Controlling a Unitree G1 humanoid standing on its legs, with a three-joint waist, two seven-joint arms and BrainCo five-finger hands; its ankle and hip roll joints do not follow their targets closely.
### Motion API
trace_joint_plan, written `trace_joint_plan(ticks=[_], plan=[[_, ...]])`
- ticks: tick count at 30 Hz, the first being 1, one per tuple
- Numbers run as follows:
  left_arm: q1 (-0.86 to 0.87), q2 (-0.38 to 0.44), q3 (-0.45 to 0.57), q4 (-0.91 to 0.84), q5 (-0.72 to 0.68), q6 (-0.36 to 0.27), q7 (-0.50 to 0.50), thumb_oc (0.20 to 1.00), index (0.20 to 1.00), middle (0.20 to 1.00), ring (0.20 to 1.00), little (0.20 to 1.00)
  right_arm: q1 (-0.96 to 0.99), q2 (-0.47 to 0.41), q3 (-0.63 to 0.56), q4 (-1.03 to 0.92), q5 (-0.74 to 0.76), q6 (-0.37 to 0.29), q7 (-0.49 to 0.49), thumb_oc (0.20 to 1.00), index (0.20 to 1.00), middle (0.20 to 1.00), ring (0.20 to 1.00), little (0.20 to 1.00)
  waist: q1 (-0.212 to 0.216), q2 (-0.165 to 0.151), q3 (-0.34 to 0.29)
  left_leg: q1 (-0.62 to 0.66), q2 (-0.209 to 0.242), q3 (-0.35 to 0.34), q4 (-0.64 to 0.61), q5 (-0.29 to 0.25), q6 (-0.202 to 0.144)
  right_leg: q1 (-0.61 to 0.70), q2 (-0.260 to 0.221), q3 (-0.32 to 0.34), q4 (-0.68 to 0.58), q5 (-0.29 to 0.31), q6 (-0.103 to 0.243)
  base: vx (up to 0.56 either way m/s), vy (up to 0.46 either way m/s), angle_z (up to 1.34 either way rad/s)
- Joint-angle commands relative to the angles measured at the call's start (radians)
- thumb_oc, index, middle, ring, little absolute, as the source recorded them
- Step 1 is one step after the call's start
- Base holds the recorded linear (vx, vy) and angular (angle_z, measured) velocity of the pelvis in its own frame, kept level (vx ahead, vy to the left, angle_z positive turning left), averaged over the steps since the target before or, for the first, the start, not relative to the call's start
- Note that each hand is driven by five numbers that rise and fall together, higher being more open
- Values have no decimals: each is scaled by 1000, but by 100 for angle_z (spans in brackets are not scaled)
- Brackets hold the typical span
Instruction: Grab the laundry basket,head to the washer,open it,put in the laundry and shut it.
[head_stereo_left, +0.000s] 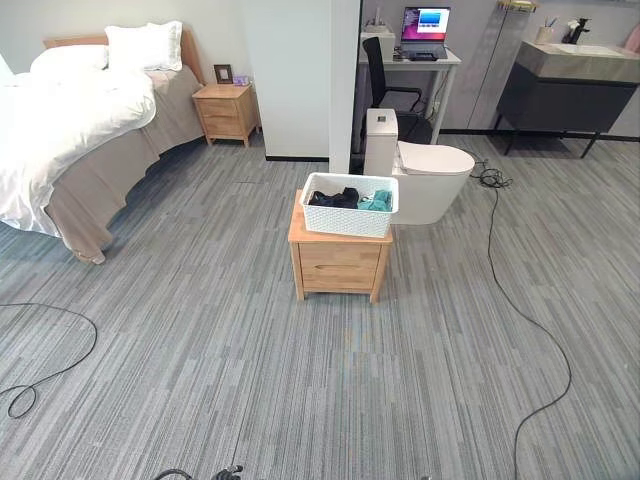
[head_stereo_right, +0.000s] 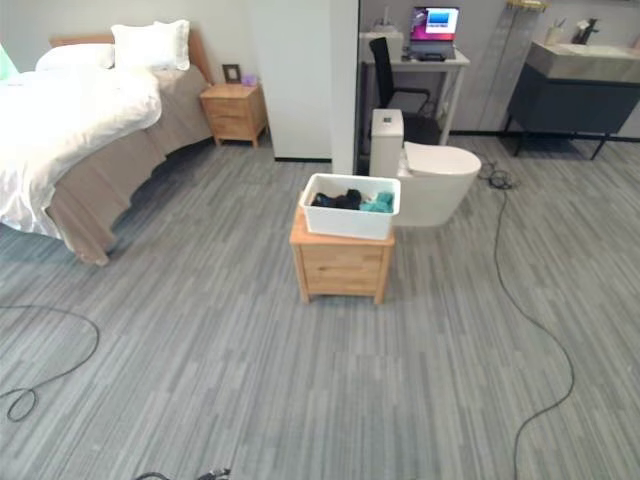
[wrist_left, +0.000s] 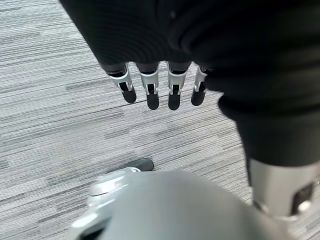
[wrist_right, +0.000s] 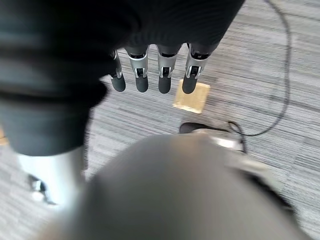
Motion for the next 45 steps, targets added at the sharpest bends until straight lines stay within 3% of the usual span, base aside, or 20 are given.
trace_joint_plan(ticks=[1,6,13,20,32,45], plan=[[-59,-43,18,14,-2,-19,-2,1000,1000,1000,1000,1000,-5,-15,1,-18,7,-26,-1,1000,1000,1000,1000,1000,9,-22,24,56,-79,-114,-28,-40,23,-9,-3,94,-119,139,81,-3,-7,7],[-54,-44,35,23,-16,-20,7,1000,1000,1000,1000,1000,11,-17,-10,36,-18,-18,-11,1000,1000,1000,1000,1000,16,-23,21,60,-79,-120,-31,-39,25,0,-6,82,-127,139,80,1,-18,9],[-28,6,166,65,-122,-13,2,1000,1000,1000,1000,1000,4,-70,-113,70,33,-17,-22,1000,1000,1000,1000,1000,11,-18,8,75,-72,-116,-41,-40,23,12,-5,82,-134,136,80,0,0,0],[-20,25,190,67,-132,-15,1,1000,1000,1000,1000,1000,3,-91,-130,84,32,-12,-12,1000,1000,1000,1000,1000,14,-18,8,75,-72,-125,-36,-41,22,11,-6,73,-126,132,79,-1,-1,0],[-40,-25,123,63,-106,-10,-10,1000,1000,1000,1000,1000,1,-84,-121,90,11,-5,-31,1000,1000,1000,1000,1000,7,-21,15,79,-72,-141,-30,-41,20,22,-1,67,-126,125,73,1,-9,0],[-56,-44,20,54,19,-8,-21,1000,1000,1000,1000,1000,4,-69,-78,96,-29,3,-25,1000,1000,1000,1000,1000,6,-21,34,79,-72,-148,-15,-50,17,26,1,64,-117,118,69,2,-6,1]])
